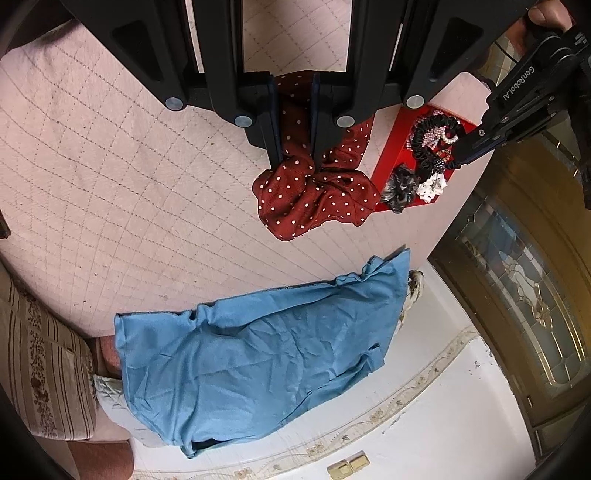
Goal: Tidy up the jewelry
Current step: 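Lift the hair tie and polka-dot scrunchie and carry both toward the red tray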
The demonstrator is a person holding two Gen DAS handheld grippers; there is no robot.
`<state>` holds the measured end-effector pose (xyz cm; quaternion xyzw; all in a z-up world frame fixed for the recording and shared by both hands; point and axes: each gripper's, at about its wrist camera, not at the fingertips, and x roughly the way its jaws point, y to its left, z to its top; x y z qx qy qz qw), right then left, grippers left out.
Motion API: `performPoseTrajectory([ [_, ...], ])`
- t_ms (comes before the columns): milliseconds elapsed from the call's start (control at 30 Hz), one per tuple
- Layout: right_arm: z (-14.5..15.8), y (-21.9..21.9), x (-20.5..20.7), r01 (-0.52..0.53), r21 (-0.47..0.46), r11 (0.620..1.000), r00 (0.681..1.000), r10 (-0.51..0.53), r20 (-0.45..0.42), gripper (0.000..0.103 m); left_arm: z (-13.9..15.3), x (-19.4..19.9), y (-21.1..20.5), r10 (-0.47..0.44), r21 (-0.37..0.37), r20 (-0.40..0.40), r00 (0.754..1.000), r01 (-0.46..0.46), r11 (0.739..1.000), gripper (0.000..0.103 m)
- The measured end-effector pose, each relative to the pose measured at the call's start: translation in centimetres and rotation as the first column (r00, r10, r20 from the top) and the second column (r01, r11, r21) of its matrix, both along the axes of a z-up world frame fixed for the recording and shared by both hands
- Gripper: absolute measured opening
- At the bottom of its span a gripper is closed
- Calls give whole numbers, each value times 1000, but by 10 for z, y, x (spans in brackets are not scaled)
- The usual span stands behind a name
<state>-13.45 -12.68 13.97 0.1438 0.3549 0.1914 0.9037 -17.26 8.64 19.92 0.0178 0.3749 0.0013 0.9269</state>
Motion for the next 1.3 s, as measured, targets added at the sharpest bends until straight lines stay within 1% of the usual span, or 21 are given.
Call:
performPoseTrajectory([
  [233, 10, 21, -12, -39, -21, 999, 998, 40, 38, 14, 4, -14, 16, 35, 4, 21, 999, -35, 999, 5],
  [500, 14, 29, -21, -69, -30, 997, 996, 71, 54, 14, 7, -20, 22, 57, 5, 27, 998, -57, 998, 5],
  [767, 16, 31, -26, -104, -20, 994, 992, 106, 72, 14, 15, -29, 17, 79, 39, 50, 996, -81, 996, 5],
  [1000, 14, 22, -28, -117, 22, 993, 990, 115, 76, 14, 22, -34, 12, 90, 70, 60, 994, -94, 993, 5],
  [1300, 14, 21, -29, -125, 24, 992, 990, 123, 76, 14, 25, -30, 19, 104, 65, 66, 992, -108, 992, 5],
])
